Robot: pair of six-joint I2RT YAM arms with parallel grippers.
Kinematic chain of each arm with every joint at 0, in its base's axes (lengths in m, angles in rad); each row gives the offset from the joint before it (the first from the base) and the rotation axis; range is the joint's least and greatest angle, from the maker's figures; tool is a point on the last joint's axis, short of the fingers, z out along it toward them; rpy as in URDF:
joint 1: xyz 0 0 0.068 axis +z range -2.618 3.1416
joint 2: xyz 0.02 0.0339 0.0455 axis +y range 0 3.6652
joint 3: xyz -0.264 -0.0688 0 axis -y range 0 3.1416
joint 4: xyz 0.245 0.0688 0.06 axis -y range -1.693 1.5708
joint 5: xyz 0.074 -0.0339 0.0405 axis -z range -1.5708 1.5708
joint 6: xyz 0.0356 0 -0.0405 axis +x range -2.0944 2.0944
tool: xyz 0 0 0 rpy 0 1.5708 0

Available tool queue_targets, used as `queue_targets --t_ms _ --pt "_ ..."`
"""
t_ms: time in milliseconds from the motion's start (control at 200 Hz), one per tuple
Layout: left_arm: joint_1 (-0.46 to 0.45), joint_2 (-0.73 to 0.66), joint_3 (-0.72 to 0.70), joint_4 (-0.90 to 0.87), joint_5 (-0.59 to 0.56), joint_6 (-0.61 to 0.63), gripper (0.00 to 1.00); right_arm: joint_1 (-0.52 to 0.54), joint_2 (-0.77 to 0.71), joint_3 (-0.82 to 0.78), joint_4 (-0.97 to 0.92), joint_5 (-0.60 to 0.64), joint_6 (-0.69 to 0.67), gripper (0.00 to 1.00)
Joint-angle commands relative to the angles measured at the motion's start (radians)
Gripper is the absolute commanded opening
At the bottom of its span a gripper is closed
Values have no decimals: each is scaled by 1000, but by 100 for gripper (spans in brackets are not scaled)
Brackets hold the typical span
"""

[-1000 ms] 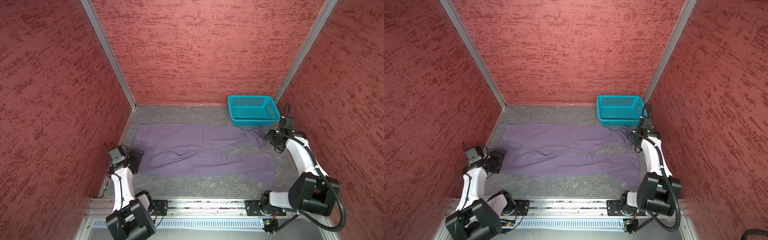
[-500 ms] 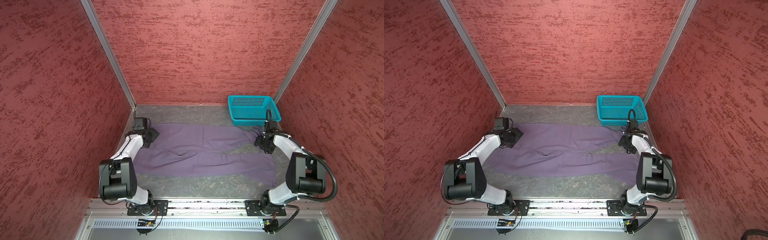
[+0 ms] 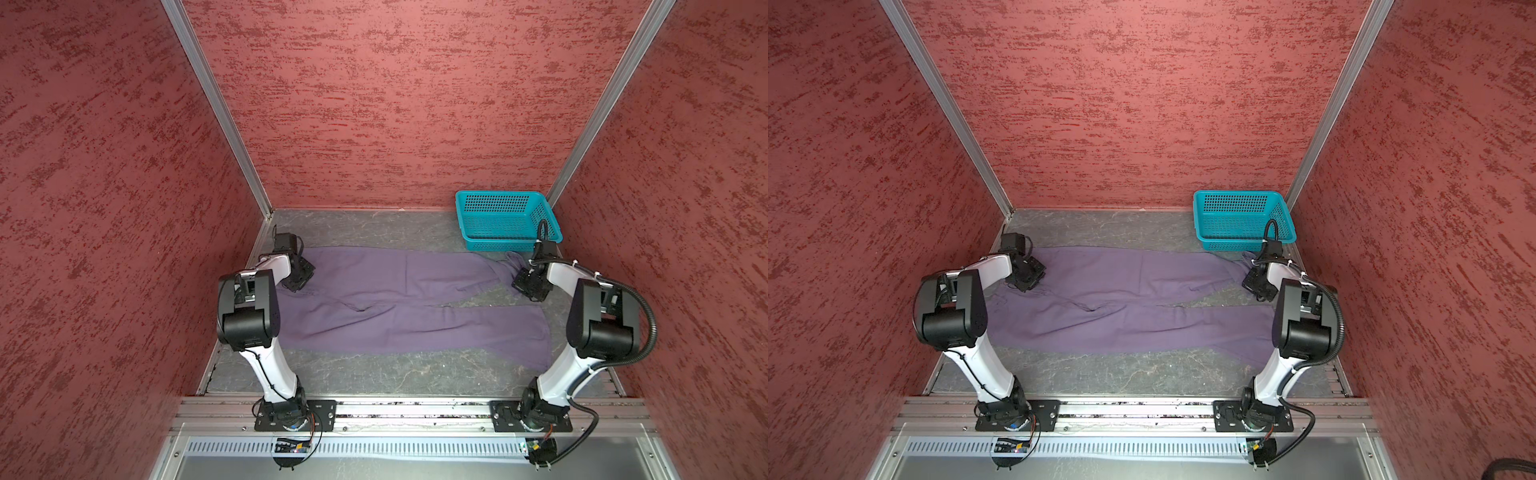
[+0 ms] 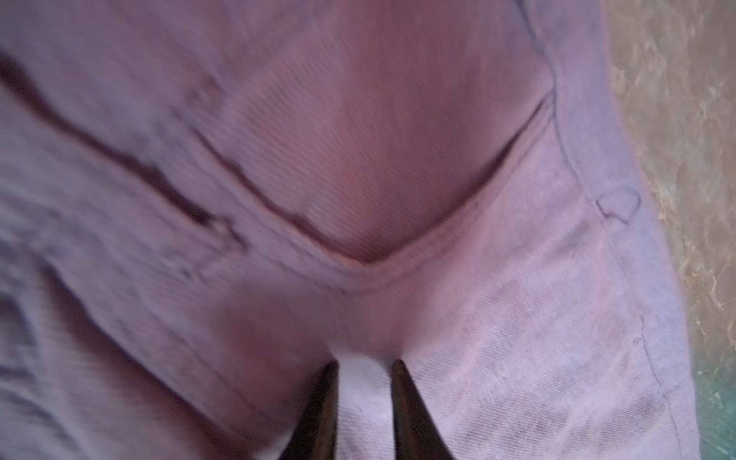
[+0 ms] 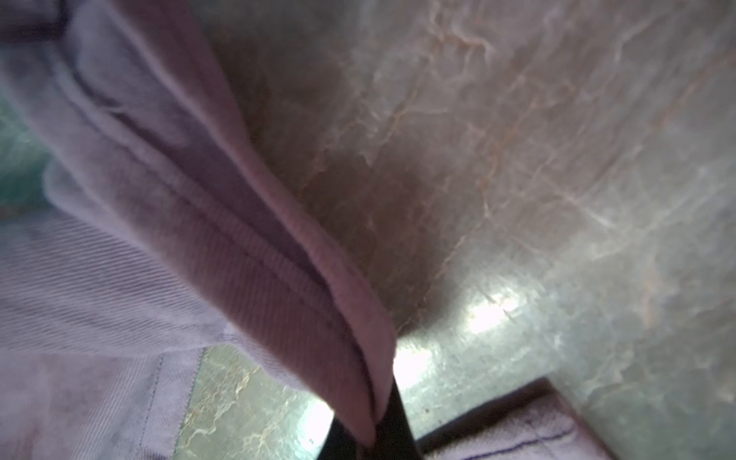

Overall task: Fold and stack the trousers
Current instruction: Smooth out the trousers at the center of the table.

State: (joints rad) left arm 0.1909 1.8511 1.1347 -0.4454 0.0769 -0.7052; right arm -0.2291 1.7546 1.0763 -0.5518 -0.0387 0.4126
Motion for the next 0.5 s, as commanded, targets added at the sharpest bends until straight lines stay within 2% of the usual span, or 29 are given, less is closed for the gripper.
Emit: queue_targets --t_ms 0,165,301,496 --pt "56 -3 -24 20 1 8 17 0 -101 -23 8 -2 11 0" --pt "146 -59 -84 51 -32 18 13 -2 -365 -36 -90 43 40 0" --pt "187 -78 -95 60 -24 12 10 -1 -597 18 -202 101 77 0" --pt "205 -104 -89 48 -45 5 8 -4 -746 124 -316 163 157 0"
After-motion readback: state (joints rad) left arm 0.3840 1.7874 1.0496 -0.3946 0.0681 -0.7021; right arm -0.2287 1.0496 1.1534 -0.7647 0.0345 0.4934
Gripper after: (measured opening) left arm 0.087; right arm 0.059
